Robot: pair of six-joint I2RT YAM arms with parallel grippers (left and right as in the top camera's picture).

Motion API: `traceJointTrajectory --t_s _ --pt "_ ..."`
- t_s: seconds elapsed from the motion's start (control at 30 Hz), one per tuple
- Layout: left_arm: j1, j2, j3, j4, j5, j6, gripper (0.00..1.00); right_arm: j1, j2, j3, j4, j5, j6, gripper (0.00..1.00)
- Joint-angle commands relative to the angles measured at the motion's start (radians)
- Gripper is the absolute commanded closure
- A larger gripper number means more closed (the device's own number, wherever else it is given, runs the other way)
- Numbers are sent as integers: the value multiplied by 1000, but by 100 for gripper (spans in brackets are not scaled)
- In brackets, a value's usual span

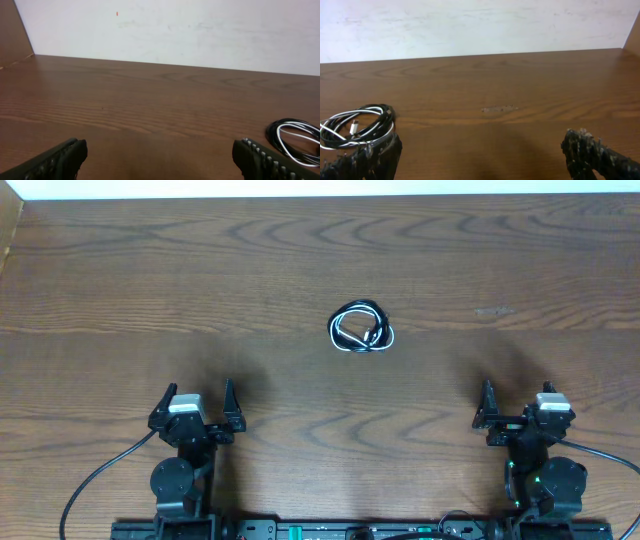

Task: Untangle cables

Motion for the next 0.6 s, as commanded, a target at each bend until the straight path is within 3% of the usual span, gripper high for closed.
traceJointTrajectory --t_s 0.0,0.37,0.57 --pt "-3 -1 -21 -28 -2 -2 2 -2 -6 -6 2 -1 -12 1" --pt "-3 -1 -21 -2 -5 -1 2 -2 -6 -6 2 -1 -12 1" --pt "-3 -1 54 -16 84 -2 2 -2 -6 -6 2 -1 -12 1"
